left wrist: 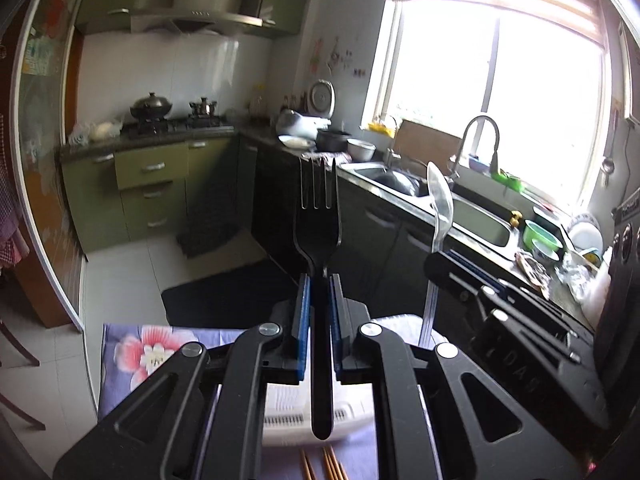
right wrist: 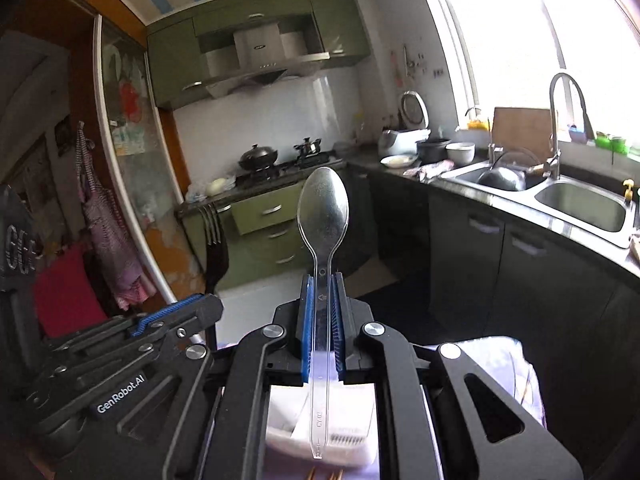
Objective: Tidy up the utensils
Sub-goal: 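Lift the fork with the left gripper into the white caddy while the right drops the spoon in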
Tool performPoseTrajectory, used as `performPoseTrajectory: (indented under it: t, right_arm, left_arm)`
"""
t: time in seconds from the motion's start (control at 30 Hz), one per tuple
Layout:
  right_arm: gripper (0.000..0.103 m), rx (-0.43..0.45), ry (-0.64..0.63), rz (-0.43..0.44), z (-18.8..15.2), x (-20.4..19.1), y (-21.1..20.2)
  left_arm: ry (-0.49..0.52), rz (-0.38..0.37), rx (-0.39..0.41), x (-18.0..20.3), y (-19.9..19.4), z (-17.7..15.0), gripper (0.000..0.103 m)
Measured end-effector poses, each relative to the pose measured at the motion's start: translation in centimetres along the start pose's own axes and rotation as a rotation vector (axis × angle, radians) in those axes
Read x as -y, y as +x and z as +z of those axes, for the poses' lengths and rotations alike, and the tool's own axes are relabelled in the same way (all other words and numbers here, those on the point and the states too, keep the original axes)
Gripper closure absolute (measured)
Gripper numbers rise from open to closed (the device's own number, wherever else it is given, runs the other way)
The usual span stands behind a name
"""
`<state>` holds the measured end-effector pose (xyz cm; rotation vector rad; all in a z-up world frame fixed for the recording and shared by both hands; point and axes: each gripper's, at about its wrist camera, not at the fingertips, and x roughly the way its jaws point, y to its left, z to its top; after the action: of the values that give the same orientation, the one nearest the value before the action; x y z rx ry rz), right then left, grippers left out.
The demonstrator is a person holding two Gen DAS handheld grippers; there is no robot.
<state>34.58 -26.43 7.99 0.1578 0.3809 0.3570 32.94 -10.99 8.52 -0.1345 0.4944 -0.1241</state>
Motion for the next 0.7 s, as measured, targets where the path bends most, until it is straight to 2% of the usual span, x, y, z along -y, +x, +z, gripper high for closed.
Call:
performPoseTrajectory:
  t: [0.1,0.3,0.5,0.7]
  right_arm:
    - [0.094,-0.011,-0.030,-0.022,-0.6,0.1,3.0]
    - [0.094,-0.038,-0.059,-0.024,-2.7,1.0,6.2]
    - [0.094,-0.029,-0.085,-0.015,-5.4,1.0,4.2]
    - [0.093,-0.033,-0.124,-0.033,-7.9,0.3,1.3]
  left_arm:
    - [-0.001,0.025,0.023,-0.4,2.4,-0.3,0.094]
    - [0.015,0.054,-0.006,-1.0,5.6,-2.1,0.094]
    - [0.035,0.039,-0.059,-1.5,5.6,-4.0,0.094]
    - [0.071,0.063,-0.091,-1.4,4.9,-5.5,0.094]
